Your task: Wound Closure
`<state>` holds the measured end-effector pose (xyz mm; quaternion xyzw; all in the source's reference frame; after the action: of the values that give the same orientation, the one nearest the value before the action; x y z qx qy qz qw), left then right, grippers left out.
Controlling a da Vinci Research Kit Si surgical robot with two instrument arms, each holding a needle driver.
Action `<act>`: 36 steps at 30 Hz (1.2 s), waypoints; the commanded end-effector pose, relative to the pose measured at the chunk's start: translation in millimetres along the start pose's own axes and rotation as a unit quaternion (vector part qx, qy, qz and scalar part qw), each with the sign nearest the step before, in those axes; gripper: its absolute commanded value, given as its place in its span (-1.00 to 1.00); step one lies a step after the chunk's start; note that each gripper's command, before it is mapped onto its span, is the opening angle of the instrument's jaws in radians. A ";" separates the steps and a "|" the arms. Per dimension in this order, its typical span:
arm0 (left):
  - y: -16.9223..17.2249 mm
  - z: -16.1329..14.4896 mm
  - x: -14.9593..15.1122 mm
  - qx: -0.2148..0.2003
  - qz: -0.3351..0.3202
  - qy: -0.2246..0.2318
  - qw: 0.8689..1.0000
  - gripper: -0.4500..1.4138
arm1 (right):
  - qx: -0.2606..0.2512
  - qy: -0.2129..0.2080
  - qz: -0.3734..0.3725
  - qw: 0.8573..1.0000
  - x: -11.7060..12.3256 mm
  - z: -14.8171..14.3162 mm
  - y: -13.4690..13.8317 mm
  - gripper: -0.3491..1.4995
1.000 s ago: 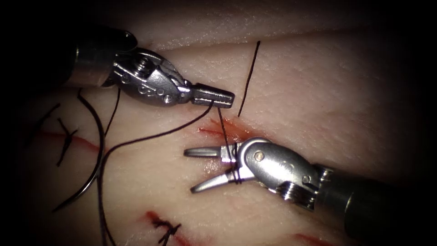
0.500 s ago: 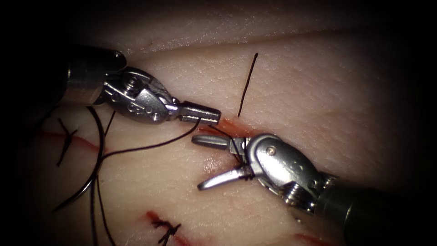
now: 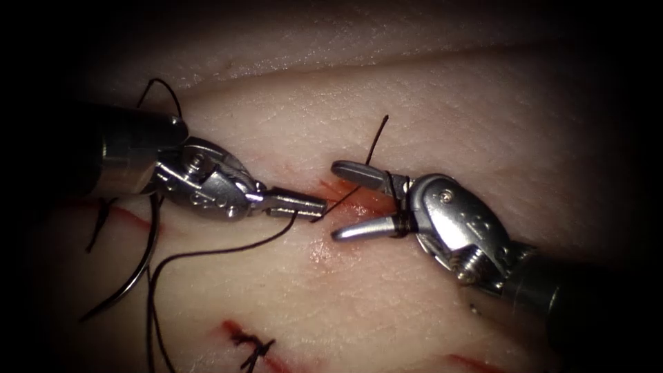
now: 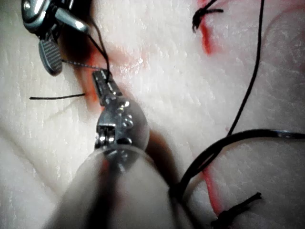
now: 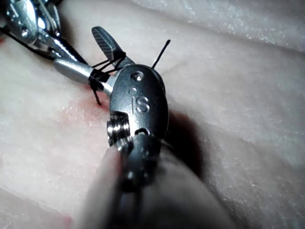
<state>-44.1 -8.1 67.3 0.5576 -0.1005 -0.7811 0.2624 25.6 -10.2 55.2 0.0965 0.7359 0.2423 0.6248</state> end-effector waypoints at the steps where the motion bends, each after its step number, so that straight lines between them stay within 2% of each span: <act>1: -0.2 1.1 -0.2 0.000 0.001 -0.001 1.000 -1.00 | -0.005 -0.004 -0.004 1.000 -0.4 0.7 0.6 0.27; 7: -0.1 2.8 1.1 0.009 -0.004 -0.005 1.000 -1.00 | -0.067 -0.028 0.000 0.997 -0.7 0.5 1.5 0.09; 11: -0.6 3.3 1.1 0.014 -0.009 -0.006 1.000 -1.00 | -0.108 -0.069 0.001 0.992 -1.0 -0.2 1.5 -0.04; 14: -1.1 3.2 1.0 0.019 -0.011 -0.008 1.000 -1.00 | -0.133 -0.085 0.004 0.987 -1.2 -0.9 1.4 -0.09; 15: -1.5 3.0 1.0 0.023 -0.012 -0.008 1.000 -1.00 | -0.150 -0.099 0.010 0.984 -1.3 -1.3 1.4 -0.17; 22: -3.2 2.8 0.8 0.031 -0.021 -0.011 0.999 -1.00 | -0.203 -0.146 0.034 0.968 -2.3 -2.0 1.5 -0.17; 27: -3.7 3.2 0.5 0.033 -0.023 -0.013 0.999 -1.00 | -0.211 -0.161 0.057 0.962 -3.5 -1.3 2.0 -0.15; 32: -3.9 3.3 0.4 0.033 -0.027 -0.014 0.999 -1.00 | -0.215 -0.168 0.065 0.960 -4.4 -0.5 2.6 0.14; 36: -3.8 3.2 0.4 0.033 -0.029 -0.013 0.999 -1.00 | -0.206 -0.168 0.069 0.962 -4.6 0.2 2.6 0.16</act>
<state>-47.6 -5.9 66.1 0.5575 -0.1132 -0.7926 0.2196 25.4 -10.2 60.1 0.0557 0.5444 0.4117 0.7287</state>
